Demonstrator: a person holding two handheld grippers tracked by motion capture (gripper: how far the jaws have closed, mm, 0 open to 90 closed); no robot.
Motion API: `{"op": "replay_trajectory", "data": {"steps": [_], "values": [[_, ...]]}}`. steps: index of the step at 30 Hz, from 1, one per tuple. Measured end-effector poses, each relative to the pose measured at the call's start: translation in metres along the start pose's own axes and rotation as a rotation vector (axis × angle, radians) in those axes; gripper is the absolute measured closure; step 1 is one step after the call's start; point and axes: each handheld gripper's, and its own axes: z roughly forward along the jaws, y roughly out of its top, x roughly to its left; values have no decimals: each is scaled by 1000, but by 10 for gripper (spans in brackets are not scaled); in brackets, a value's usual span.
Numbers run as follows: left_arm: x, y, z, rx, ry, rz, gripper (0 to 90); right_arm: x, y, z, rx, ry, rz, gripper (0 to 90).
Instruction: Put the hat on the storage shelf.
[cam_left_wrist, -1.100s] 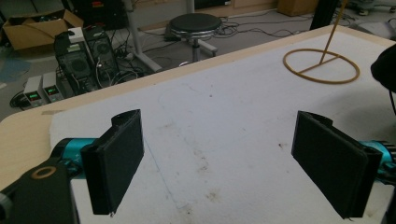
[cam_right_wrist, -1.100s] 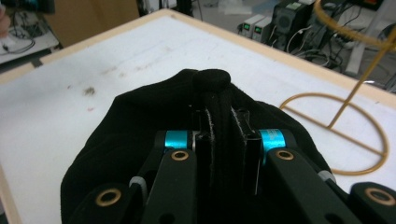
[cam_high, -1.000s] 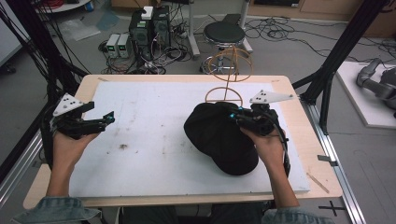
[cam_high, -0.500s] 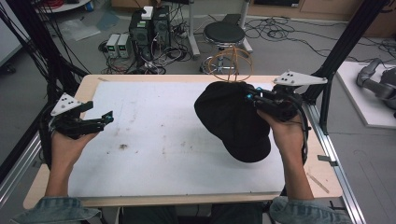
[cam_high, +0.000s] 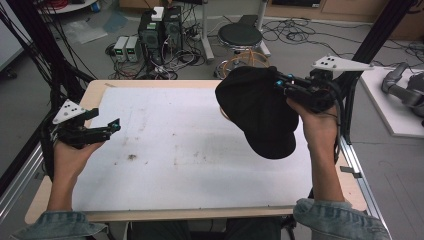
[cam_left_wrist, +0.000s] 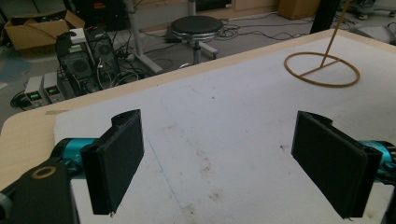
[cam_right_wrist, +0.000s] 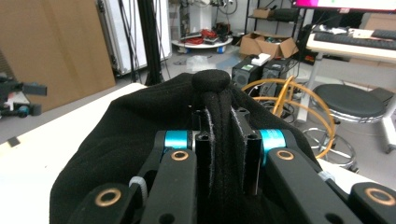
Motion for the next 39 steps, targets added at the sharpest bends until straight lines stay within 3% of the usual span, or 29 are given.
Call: {"op": "replay_trajectory", "data": {"steps": [12, 22, 39], "values": [[-1, 0, 0, 2, -2, 5, 172, -14, 23, 1, -36, -53, 8, 821], [-1, 0, 1, 3, -6, 5, 172, -32, 39, 18, -35, -108, 16, 821], [-1, -2, 2, 13, -7, 8, 173, -53, 53, 70, -26, -186, -13, 819]]}}
